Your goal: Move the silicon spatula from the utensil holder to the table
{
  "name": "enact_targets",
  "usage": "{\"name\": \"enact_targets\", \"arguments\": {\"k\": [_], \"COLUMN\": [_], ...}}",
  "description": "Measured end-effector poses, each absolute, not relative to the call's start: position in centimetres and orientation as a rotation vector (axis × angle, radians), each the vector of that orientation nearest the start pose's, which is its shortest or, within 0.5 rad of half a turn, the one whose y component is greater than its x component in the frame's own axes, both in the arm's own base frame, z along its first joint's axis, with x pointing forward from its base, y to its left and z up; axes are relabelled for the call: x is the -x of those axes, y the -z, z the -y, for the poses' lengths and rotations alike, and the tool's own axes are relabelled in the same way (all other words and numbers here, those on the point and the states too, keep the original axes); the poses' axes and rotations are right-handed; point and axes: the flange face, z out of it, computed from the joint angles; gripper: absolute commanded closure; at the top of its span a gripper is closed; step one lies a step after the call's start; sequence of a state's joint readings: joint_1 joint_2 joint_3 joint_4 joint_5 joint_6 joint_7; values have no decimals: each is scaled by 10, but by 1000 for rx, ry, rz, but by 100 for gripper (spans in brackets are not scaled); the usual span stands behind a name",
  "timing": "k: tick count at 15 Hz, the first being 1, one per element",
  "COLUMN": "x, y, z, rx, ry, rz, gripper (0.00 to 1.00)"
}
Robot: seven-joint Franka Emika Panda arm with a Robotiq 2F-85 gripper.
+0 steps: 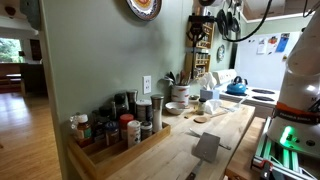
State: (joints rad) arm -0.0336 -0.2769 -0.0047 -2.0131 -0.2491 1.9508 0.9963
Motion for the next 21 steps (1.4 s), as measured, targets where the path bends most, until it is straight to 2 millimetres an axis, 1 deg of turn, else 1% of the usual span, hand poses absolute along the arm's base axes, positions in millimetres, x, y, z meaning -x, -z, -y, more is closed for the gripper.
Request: {"name": "enact_targets", "arguments": {"k": [3, 5, 7, 9, 12, 15, 16, 17, 18, 20, 21], "x": [-478, -469, -461, -454, -441, -431, -428, -426, -424, -424, -424], "y": [-589, -578, -559, -536, -499, -467, -457, -449, -443, -441, -441], "z": [14, -5, -25, -43, -64, -74, -77, -78, -78, -74, -73], "rx": [2955, 3031, 3113, 3180, 3242, 3266, 3268, 3244, 3219, 3196, 3192], "ry": [361, 275, 200, 154, 85, 15, -28, -99, -152, -187, -192], "rz": [-1466, -1442, -1408, -1385, -1393, -1445, -1444, -1436, -1430, -1430, -1428], "gripper": [97, 97, 97, 97, 97, 97, 88, 88, 88, 88, 97]}}
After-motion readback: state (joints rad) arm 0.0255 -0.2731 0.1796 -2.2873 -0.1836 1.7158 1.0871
